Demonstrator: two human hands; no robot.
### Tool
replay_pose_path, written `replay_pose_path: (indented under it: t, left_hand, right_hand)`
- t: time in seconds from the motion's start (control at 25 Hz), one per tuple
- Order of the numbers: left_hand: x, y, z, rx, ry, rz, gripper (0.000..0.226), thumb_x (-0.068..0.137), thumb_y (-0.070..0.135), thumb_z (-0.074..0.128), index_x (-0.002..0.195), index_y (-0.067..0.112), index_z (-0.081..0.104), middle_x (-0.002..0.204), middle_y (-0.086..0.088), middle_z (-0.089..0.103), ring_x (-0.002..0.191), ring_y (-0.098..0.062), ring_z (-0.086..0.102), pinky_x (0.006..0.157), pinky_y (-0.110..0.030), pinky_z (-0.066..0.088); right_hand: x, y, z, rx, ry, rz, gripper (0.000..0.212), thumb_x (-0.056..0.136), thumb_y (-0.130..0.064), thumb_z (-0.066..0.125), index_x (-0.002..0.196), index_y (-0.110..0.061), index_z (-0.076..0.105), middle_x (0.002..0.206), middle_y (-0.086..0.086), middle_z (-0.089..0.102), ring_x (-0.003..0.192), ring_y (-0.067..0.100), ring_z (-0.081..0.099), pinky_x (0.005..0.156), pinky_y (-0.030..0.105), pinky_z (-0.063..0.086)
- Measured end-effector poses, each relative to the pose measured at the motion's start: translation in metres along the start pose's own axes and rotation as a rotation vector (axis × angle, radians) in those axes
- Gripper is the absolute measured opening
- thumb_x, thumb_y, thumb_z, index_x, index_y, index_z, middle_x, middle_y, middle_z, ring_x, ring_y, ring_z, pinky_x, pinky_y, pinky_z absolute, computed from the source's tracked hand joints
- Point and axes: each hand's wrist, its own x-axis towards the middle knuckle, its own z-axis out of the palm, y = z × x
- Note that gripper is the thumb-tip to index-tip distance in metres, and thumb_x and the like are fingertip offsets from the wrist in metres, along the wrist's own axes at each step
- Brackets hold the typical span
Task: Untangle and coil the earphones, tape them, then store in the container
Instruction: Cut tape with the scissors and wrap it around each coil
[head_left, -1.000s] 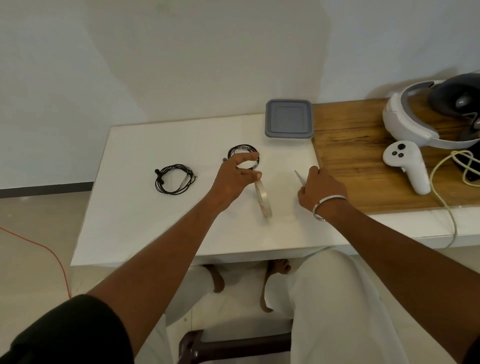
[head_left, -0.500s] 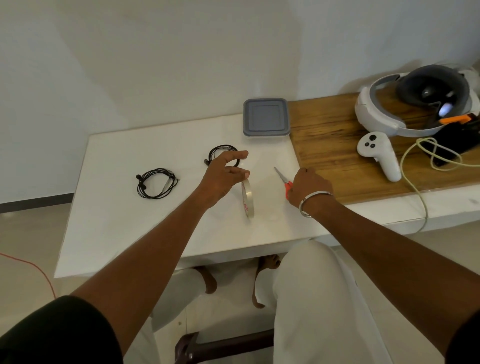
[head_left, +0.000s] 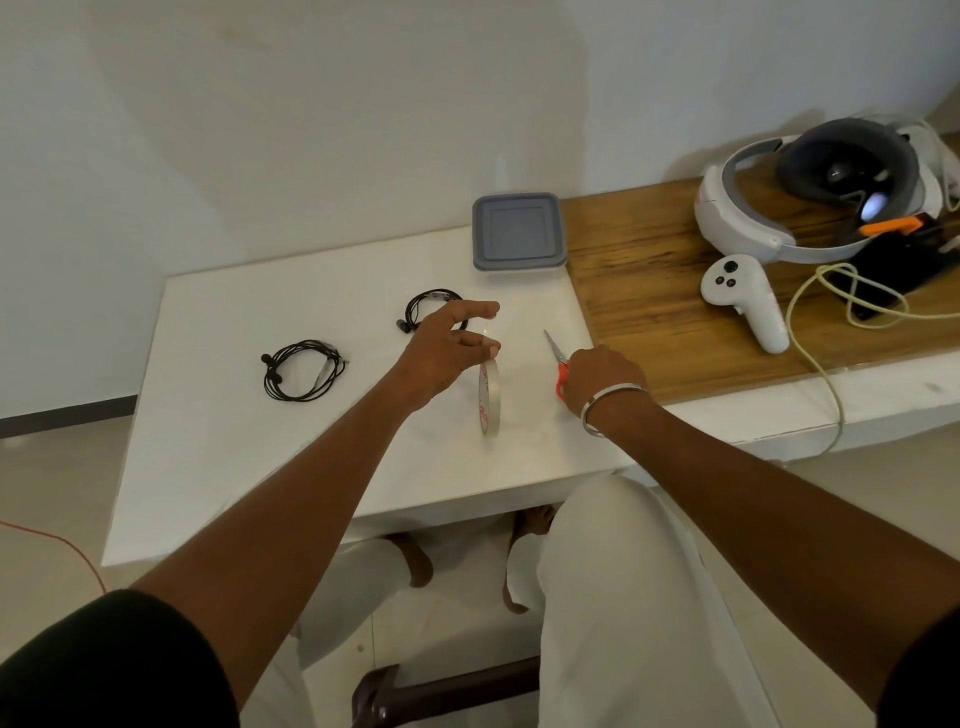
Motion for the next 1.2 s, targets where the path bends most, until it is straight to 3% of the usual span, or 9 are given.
replay_pose_path:
  t: [0.16,0.28,0.4,0.48,0.68,0.84,0.92,1.08,1.2]
  left_hand:
    - [-0.002,0.0,-0.003,0.01,-0.013,0.017,0.051,0.084,-0.003,0.069,0.131,0.014,0.056,0.128,0.004,0.058,0.092,-0.009,0.069,0.085,-0.018,0.054]
    - [-0.002,-0.001,-0.008,-0.007,-0.024,0.015,0.051,0.084,-0.003,0.069,0.131,0.014,0.057,0.128,0.005,0.057,0.094,-0.01,0.069,0.09,-0.023,0.055]
    - [-0.001,-0.003,-0.012,-0.004,-0.038,0.017,0.052,0.084,-0.002,0.07,0.131,0.015,0.056,0.128,0.006,0.057,0.096,-0.012,0.069,0.094,-0.027,0.053]
    - [0.0,-0.004,-0.016,-0.007,-0.038,0.02,0.052,0.083,-0.003,0.07,0.131,0.014,0.057,0.127,0.004,0.058,0.096,-0.013,0.07,0.095,-0.028,0.053]
    - [0.001,-0.002,-0.029,0.045,-0.058,0.067,0.05,0.082,-0.008,0.069,0.128,0.011,0.06,0.13,0.002,0.054,0.094,-0.019,0.069,0.089,-0.026,0.055]
    - [-0.002,0.004,-0.038,0.11,-0.082,0.08,0.048,0.083,-0.011,0.066,0.126,0.011,0.059,0.136,-0.003,0.052,0.087,-0.014,0.069,0.082,-0.017,0.053]
    - [-0.002,0.006,-0.042,0.141,-0.112,0.073,0.048,0.083,-0.01,0.066,0.126,0.011,0.059,0.137,-0.003,0.051,0.085,-0.012,0.068,0.084,-0.018,0.053]
    - [0.0,0.011,-0.049,0.247,-0.197,0.055,0.05,0.083,-0.01,0.066,0.128,0.012,0.059,0.136,-0.002,0.051,0.087,-0.015,0.069,0.082,-0.017,0.053]
    - [0.0,0.013,-0.049,0.271,-0.237,0.045,0.052,0.084,-0.009,0.066,0.13,0.012,0.058,0.129,-0.004,0.056,0.094,-0.018,0.07,0.084,-0.018,0.054]
  right_hand:
    - [0.004,-0.003,-0.011,0.064,-0.027,0.033,0.029,0.095,-0.032,0.048,0.1,-0.009,0.064,0.094,0.009,0.064,0.088,0.027,0.063,0.067,0.031,0.045]
    - [0.011,-0.005,-0.016,0.239,-0.058,0.1,0.032,0.09,-0.038,0.055,0.09,-0.007,0.062,0.071,0.006,0.056,0.073,0.024,0.06,0.065,0.031,0.048]
    - [0.021,-0.007,-0.022,0.637,-0.228,0.182,0.032,0.086,-0.032,0.064,0.086,0.0,0.062,0.077,0.011,0.068,0.072,0.026,0.069,0.077,0.037,0.058]
    - [0.024,-0.006,-0.031,0.694,-0.317,0.117,0.021,0.083,-0.022,0.067,0.086,-0.001,0.064,0.076,0.006,0.071,0.066,0.014,0.068,0.082,0.033,0.056]
    - [0.018,-0.012,-0.039,0.766,-0.559,-0.049,0.019,0.086,-0.014,0.065,0.101,-0.003,0.067,0.077,0.001,0.071,0.058,0.003,0.068,0.051,0.008,0.045]
    - [0.018,-0.019,-0.039,0.757,-0.703,-0.015,0.026,0.086,-0.02,0.065,0.104,-0.001,0.067,0.101,0.015,0.071,0.087,0.023,0.071,0.082,0.028,0.056]
    - [0.02,-0.019,-0.038,0.771,-0.737,-0.021,0.032,0.083,-0.021,0.068,0.106,0.001,0.067,0.109,0.019,0.068,0.096,0.03,0.069,0.094,0.037,0.053]
    - [0.02,-0.021,-0.042,0.701,-0.821,-0.034,0.072,0.053,-0.043,0.078,0.108,0.002,0.066,0.105,0.018,0.07,0.093,0.028,0.07,0.093,0.037,0.053]
    - [0.022,-0.025,-0.041,0.7,-0.821,-0.064,0.059,0.068,-0.038,0.076,0.109,0.003,0.064,0.108,0.018,0.068,0.096,0.03,0.069,0.095,0.039,0.052]
